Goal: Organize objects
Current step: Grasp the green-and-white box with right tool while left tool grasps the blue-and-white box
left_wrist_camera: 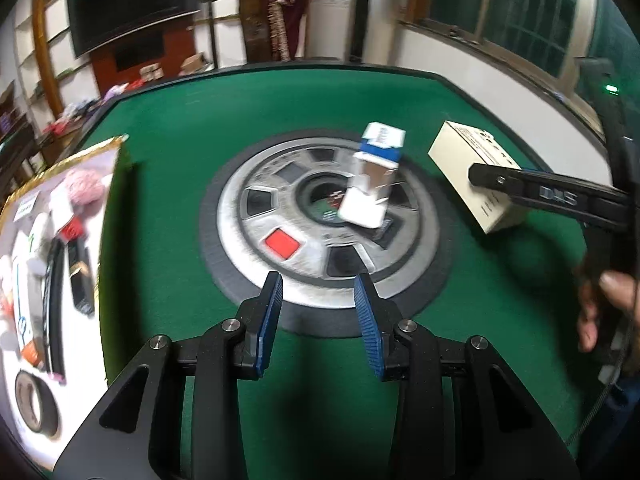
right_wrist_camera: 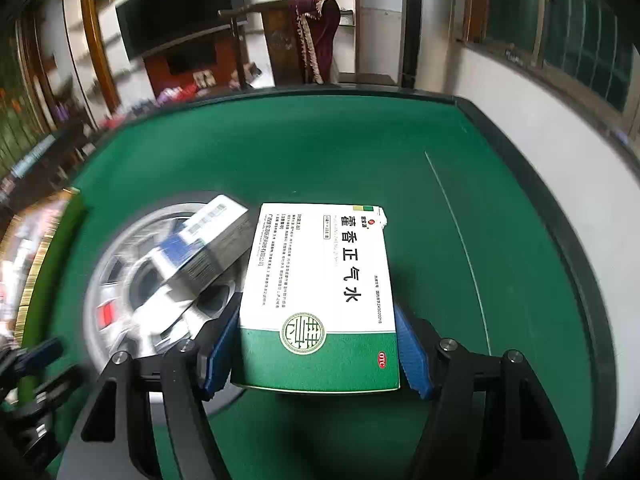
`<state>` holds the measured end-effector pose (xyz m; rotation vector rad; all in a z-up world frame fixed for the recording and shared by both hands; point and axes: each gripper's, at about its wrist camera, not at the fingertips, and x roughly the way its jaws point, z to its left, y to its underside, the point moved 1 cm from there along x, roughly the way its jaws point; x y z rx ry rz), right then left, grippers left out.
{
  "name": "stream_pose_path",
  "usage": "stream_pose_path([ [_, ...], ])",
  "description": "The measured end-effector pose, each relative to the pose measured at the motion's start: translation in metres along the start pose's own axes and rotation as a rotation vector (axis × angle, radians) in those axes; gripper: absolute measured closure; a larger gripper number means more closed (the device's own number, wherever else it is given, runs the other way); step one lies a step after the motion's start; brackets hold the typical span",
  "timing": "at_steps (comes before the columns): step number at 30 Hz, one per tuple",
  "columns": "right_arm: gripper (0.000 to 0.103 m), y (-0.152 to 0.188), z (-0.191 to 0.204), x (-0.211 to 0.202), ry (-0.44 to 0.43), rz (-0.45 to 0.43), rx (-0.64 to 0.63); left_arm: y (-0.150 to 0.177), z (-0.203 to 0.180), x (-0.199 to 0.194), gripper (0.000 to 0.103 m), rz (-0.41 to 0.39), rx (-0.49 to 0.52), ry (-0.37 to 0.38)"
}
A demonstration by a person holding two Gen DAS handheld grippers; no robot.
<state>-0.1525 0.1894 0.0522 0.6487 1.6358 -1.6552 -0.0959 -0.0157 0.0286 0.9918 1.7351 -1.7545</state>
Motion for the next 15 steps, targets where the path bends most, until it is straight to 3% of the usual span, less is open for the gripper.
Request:
stream_pose_path([
  [2, 0.033, 0.009, -0.008, -0.020, -0.039, -0.026, 0.024, -0.007, -0.013, 0.001, 0.066, 0.017, 0.042, 0.029],
  [5, 0.033, 0.022, -0.019, -0.045, -0.059, -0.076, 0.040, -0.027, -0.034, 0.001, 0.066, 0.016, 0.141, 0.014],
  [8, 0.033, 0.024, -0.039, -0.053, -0.125, -0.102, 0.094, -0.055, -0.050, 0.014, 0.066, 0.075, 0.244, 0.000],
  [15, 0.033, 0.017, -0.053, -0.059, -0.210, -0.125, 0.150, -0.104, -0.051, 0.046, 0.066, 0.162, 0.226, 0.032],
])
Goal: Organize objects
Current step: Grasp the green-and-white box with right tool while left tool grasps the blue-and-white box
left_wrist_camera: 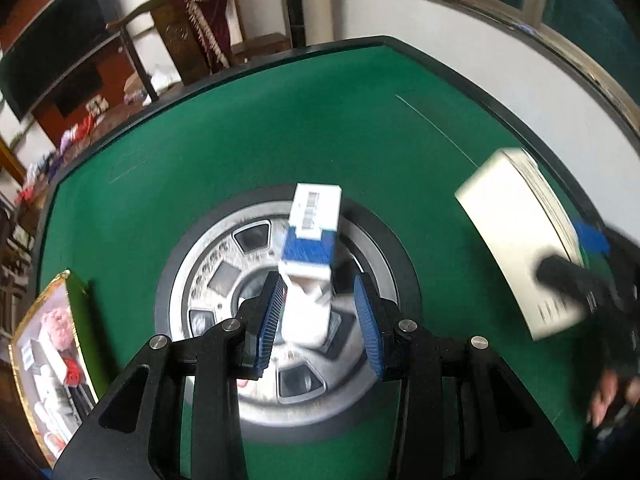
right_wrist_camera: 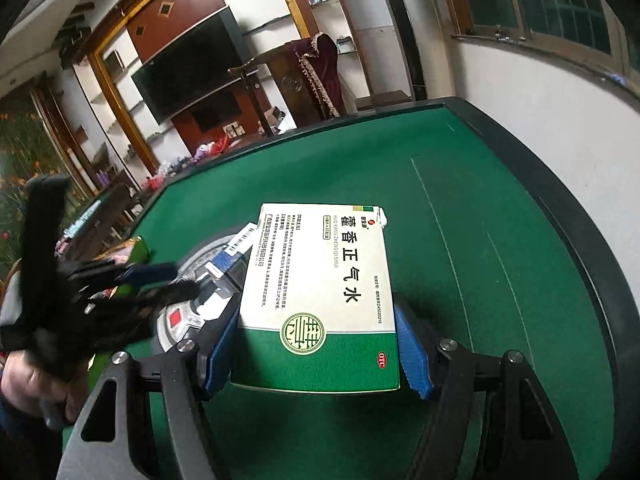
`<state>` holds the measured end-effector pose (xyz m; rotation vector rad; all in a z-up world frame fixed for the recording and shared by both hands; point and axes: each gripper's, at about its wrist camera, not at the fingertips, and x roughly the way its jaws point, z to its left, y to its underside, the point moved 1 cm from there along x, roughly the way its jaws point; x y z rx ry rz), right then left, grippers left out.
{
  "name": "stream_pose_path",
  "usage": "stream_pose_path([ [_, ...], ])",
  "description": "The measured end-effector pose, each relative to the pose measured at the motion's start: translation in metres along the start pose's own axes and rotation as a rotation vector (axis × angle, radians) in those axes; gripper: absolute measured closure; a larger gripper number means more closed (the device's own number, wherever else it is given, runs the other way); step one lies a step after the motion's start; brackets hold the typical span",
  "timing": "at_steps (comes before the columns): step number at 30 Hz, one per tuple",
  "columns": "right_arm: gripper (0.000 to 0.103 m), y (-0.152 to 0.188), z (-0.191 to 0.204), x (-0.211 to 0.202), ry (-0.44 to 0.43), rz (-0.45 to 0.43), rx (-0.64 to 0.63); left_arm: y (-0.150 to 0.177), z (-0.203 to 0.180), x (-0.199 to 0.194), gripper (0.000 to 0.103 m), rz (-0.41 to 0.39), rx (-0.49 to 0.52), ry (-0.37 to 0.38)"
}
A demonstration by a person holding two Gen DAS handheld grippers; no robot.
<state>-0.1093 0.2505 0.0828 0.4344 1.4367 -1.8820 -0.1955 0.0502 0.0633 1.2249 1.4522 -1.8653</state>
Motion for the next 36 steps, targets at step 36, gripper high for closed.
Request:
stream_pose_path([
  [36, 0.033, 0.008, 0.016, 0.020, -0.011, 0.048, -0.026, 0.047, 0.010, 0.020, 0.070, 0.011, -0.181, 0.042],
])
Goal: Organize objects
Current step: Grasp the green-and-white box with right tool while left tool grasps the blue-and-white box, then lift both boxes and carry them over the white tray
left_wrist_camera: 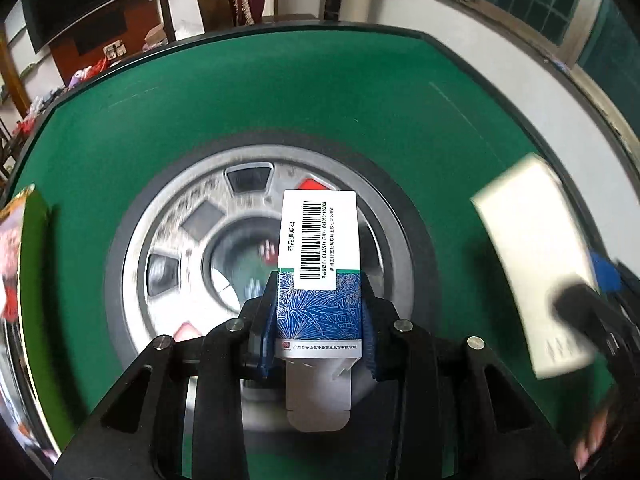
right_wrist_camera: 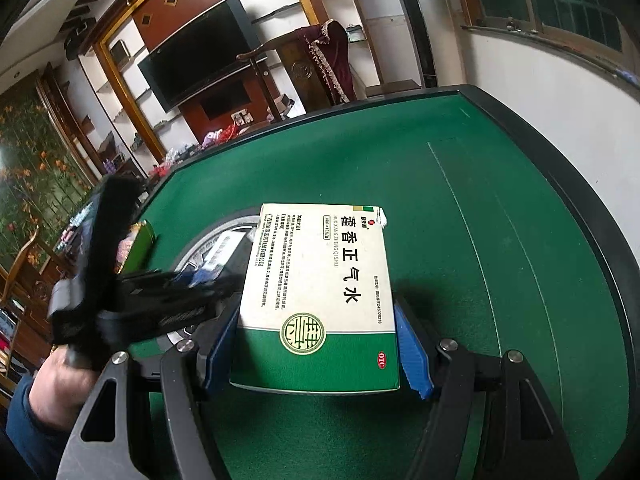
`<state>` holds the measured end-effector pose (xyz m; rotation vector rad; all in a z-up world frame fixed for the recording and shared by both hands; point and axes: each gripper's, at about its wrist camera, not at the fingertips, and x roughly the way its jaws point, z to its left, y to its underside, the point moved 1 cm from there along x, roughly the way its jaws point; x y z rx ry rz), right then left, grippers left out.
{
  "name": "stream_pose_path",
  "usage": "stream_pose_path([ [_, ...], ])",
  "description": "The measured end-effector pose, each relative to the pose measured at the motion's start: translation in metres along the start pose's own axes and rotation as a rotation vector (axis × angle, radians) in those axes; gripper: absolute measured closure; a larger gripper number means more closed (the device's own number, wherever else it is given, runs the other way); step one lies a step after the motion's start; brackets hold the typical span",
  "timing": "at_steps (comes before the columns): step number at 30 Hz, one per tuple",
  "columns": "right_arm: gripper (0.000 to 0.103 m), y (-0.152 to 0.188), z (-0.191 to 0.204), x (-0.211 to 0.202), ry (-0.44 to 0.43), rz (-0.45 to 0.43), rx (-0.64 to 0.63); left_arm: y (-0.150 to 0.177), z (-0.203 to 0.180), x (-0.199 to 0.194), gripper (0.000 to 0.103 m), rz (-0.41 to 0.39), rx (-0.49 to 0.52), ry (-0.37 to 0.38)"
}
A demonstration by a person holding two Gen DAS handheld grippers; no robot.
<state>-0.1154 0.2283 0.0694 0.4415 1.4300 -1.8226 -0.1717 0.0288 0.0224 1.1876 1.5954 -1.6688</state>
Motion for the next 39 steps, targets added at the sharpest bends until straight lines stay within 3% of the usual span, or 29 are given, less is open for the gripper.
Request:
stream_pose_path([
  [14, 0.033, 0.019, 0.034, 0.016, 0.025, 0.037, -0.103, 0.092, 0.022, -0.059, 0.070, -0.088, -0.007, 0.047],
  [25, 0.033, 0.038, 0.065, 0.028, 0.002, 0.075, -0.186, 0.094, 0.044, -0.077, 0.070, -0.175, -0.011, 0.032],
  [39, 0.033, 0.046, 0.090, 0.026, -0.022, 0.071, -0.152, 0.091, 0.053, -0.099, 0.070, -0.220, -0.015, 0.049],
])
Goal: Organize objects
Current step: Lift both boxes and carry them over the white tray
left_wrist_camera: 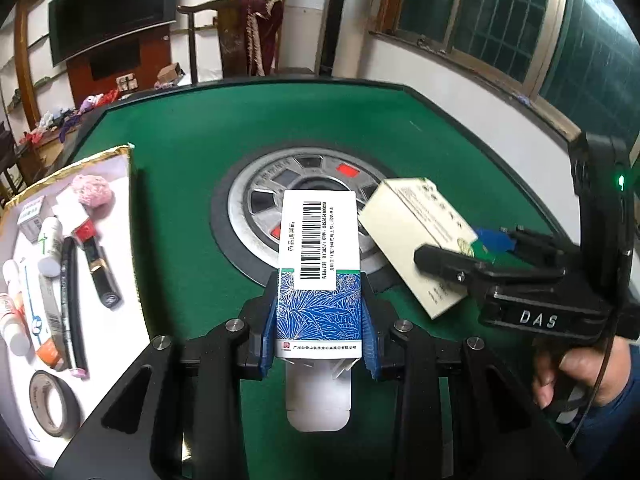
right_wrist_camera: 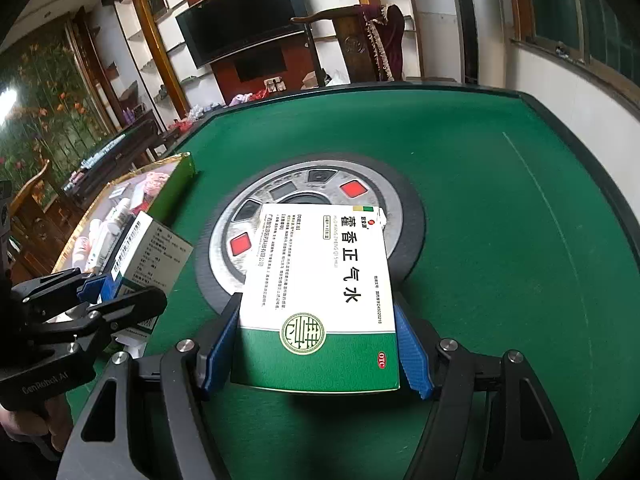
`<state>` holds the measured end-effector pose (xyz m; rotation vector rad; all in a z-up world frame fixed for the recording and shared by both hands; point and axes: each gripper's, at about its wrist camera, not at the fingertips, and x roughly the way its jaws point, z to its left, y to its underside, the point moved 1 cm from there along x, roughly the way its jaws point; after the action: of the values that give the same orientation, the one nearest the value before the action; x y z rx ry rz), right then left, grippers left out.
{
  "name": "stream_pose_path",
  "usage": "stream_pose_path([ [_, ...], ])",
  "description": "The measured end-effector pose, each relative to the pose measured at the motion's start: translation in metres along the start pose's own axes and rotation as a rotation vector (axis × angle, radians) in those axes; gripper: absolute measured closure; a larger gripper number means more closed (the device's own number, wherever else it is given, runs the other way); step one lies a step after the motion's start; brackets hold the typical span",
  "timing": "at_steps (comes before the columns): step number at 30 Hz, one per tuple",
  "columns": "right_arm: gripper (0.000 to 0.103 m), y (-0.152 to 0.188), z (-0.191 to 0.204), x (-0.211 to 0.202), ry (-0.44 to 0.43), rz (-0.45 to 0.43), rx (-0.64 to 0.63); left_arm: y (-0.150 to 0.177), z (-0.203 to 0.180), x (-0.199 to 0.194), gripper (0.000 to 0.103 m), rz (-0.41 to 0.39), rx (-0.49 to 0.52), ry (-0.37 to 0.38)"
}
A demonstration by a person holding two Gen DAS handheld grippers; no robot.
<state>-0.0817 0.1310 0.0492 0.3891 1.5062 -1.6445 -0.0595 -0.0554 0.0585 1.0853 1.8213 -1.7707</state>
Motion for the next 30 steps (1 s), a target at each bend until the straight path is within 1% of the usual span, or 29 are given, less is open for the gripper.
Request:
stream_pose_path([
  [9, 0.033, 0.005, 0.024, 0.002, -0.043, 0.006, -0.003, -0.003, 0.022, -0.018, 0.070, -0.042, -0.026, -0.025],
  [15, 0.033, 0.008, 0.041, 0.008, -0.065, 0.024, -0.018, -0.005, 0.042, -0.028, 0.070, -0.065, -0.067, -0.042],
  [21, 0.033, 0.009, 0.058, 0.011, -0.085, 0.020, -0.025, -0.008, 0.058, -0.041, 0.069, -0.096, -0.102, -0.051],
  [30, 0.033, 0.001, 0.099, 0.022, -0.145, 0.032, -0.061, -0.005, 0.095, -0.050, 0.069, -0.112, -0.172, -0.090],
])
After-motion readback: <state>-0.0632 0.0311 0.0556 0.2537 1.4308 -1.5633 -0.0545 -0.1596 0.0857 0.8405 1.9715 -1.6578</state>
